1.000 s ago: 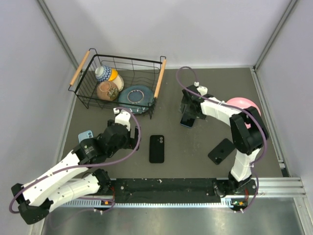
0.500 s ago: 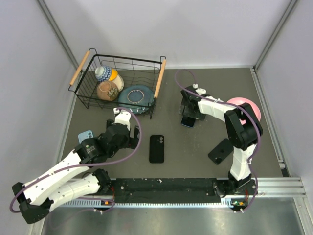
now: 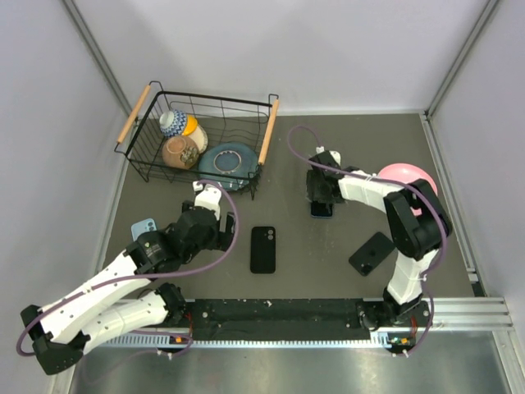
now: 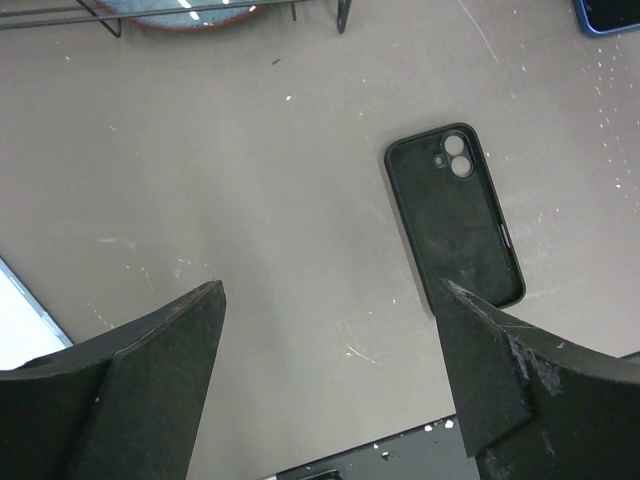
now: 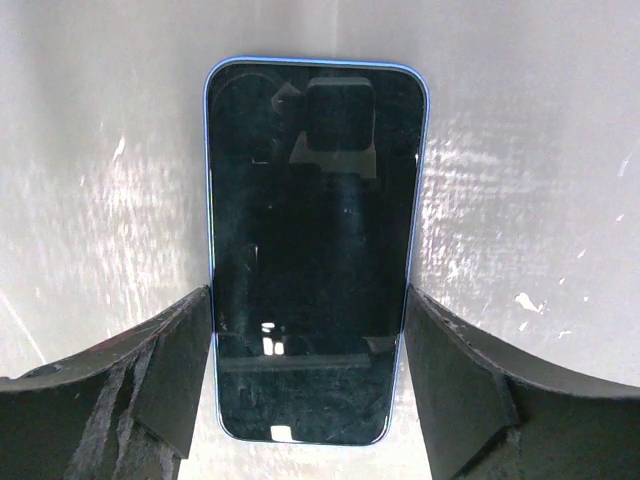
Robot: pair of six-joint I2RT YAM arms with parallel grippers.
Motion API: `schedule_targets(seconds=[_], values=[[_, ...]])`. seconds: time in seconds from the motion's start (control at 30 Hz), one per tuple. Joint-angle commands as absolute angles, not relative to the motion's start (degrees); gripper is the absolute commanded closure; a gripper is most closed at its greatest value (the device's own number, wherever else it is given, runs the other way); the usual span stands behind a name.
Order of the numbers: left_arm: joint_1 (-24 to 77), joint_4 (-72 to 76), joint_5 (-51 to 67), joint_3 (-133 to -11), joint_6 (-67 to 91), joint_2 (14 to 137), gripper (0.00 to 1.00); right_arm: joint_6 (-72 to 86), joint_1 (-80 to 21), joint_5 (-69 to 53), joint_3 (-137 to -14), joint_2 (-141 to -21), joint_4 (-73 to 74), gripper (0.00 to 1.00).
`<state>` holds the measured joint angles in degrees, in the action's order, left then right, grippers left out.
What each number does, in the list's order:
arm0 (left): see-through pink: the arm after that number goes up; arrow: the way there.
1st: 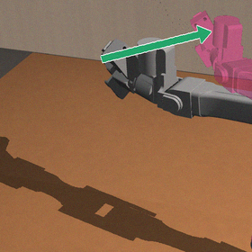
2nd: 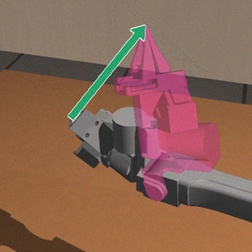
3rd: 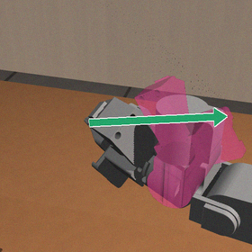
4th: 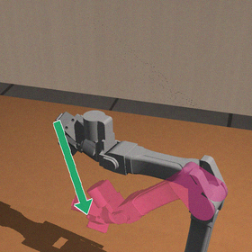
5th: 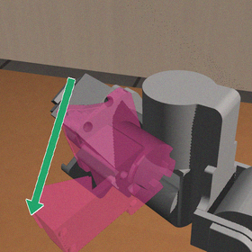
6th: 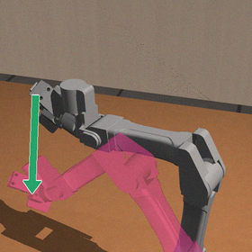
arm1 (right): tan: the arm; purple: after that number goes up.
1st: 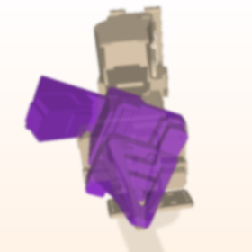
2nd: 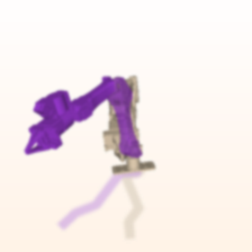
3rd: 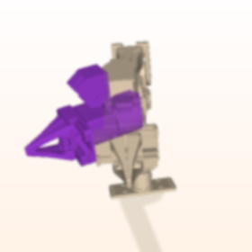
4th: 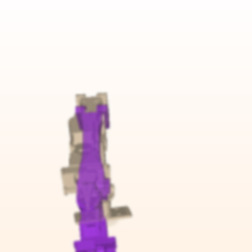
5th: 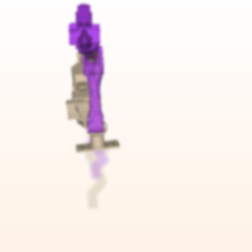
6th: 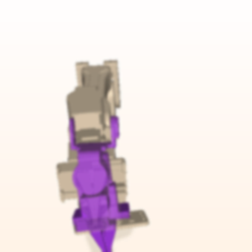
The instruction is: Put the phone into the phone case
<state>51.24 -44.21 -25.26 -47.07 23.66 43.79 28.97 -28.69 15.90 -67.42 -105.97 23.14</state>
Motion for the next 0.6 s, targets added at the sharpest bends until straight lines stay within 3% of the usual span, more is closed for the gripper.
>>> schedule_targets(seconds=[0.0, 0.1, 0.57], values=[[51.1, -44.2, -22.3, -49.5, 24.7, 44.7, 0.11, 18.7, -28.3, 5.2, -60.0, -98.2, 15.8, 0.35], [51.1, -45.7, -17.9, -51.8, 26.4, 45.3, 0.12, 18.5, -28.4, 1.3, -55.8, -94.0, 12.8, 0.42], [48.8, -45.7, -0.3, -58.4, 26.6, 50.2, 0.13, 8.7, -38.8, -5.5, -44.5, -77.2, 3.3, 0.53]])
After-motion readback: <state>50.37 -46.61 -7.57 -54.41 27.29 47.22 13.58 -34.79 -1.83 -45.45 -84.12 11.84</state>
